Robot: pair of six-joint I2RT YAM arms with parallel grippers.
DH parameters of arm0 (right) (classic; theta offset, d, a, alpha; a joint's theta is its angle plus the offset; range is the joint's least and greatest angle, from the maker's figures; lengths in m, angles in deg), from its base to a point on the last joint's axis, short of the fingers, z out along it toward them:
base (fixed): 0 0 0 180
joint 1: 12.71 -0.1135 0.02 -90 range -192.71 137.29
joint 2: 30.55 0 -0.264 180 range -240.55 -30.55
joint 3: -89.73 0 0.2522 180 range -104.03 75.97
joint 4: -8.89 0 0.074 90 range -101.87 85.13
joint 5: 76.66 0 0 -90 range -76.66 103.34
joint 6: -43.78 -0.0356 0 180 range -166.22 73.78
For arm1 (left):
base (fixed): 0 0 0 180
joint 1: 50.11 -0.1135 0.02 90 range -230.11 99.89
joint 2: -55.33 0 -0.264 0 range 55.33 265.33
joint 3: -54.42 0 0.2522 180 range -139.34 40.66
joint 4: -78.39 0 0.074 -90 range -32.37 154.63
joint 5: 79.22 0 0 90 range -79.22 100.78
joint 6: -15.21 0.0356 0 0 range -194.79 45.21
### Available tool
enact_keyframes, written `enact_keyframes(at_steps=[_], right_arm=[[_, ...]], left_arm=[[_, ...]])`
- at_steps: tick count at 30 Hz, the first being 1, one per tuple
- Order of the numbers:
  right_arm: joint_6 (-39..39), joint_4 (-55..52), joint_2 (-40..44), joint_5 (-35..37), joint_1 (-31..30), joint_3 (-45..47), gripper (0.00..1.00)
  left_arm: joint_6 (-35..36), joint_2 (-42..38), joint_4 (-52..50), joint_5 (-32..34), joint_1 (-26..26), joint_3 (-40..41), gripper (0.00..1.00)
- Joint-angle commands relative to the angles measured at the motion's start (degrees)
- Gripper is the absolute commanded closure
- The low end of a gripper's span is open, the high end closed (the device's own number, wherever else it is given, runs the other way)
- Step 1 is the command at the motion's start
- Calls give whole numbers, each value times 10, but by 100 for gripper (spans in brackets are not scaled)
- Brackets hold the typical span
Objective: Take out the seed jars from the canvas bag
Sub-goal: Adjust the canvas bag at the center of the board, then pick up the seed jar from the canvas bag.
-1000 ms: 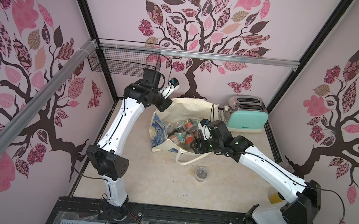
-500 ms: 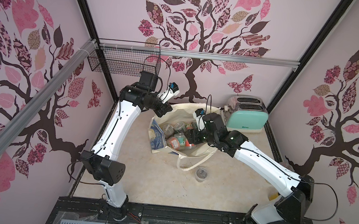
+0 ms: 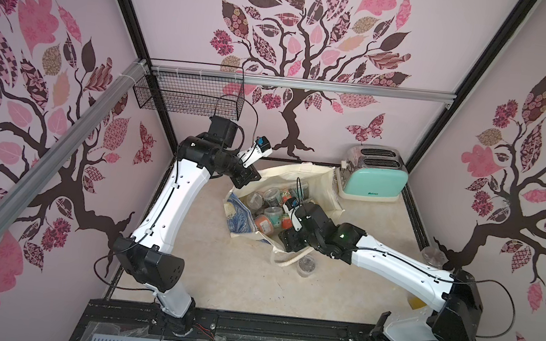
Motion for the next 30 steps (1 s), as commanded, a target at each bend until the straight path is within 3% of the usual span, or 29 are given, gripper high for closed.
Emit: enact_keyframes(at_steps=[1,6,15,30], right_arm=[[18,-17,16,63,-2,-26,16],[22,-31,-11,52,25,-62,14],[-62,5,-42,-104,43,-97,6],[-98,73,-106,-99,40,-67,7]], left_arm=[[33,-36,-32,-51,-2,10,100],[73,-51,-65,-69,-1,40,100],[58,-66,-62,-85,-1,56,100],[24,-75,-37,-77,-1,68,100]])
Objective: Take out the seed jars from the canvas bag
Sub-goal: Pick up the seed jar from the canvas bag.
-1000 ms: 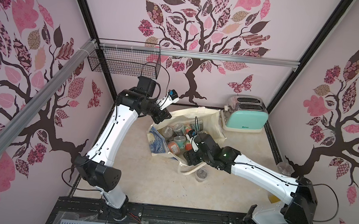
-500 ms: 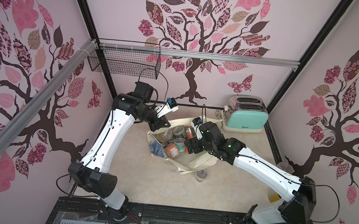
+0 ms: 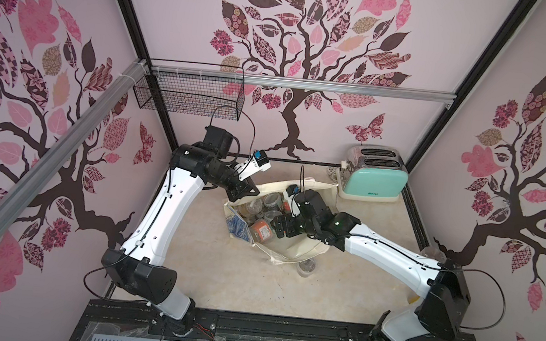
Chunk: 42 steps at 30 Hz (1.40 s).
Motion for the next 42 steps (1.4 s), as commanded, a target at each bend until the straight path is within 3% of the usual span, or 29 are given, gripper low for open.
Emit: enact_keyframes(at_steps=[1,17,42], right_arm=[[-13,24,-41,-10,-2,-22,7],[20,109,-125,64,-6,-50,8],[1,41,-171,100,-5,-75,7]], left_arm=[[-15,-19,2,-23,-1,0,100],[-21,-12,5,-35,-1,-17,100],[-34,-18,11,-18,-1,-22,100]])
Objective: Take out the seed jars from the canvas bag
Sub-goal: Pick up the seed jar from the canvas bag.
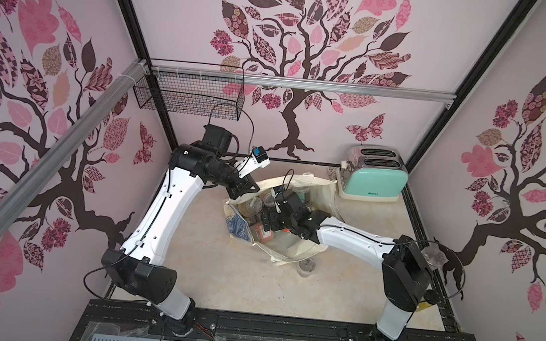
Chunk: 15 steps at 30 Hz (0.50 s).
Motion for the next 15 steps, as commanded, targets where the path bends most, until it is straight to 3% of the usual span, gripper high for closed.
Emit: enact_keyframes(at_steps=[1,15], right_arm=[[-2,-46,-26,8,2,-20,8],[-29,-155,-49,-38,1,-83,11]], left_arm=[[-15,-18,-7,-18,2,-24,100],[-9,-26,-5,-1,1,-13,100]])
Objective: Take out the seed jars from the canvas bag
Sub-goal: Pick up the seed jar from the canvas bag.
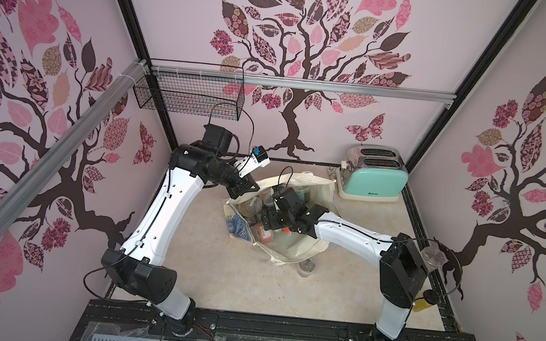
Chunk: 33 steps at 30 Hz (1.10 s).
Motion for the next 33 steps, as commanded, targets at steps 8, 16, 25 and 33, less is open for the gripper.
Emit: enact_keyframes(at_steps=[8,16,25,33], right_arm=[[-3,-74,-35,-16,1,-27,10],[-7,-51,-26,2,1,-21,13],[-3,-9,15,-1,1,-1,18],[5,40,56,-10,1,38,24]], left_arm=[[-12,-25,-13,-21,0,-19,100],[-13,-21,-12,-19,0,-23,100],[-9,-25,-11,-15,-4,-20,100],[-22,-19,3,-16,-16,-24,100]])
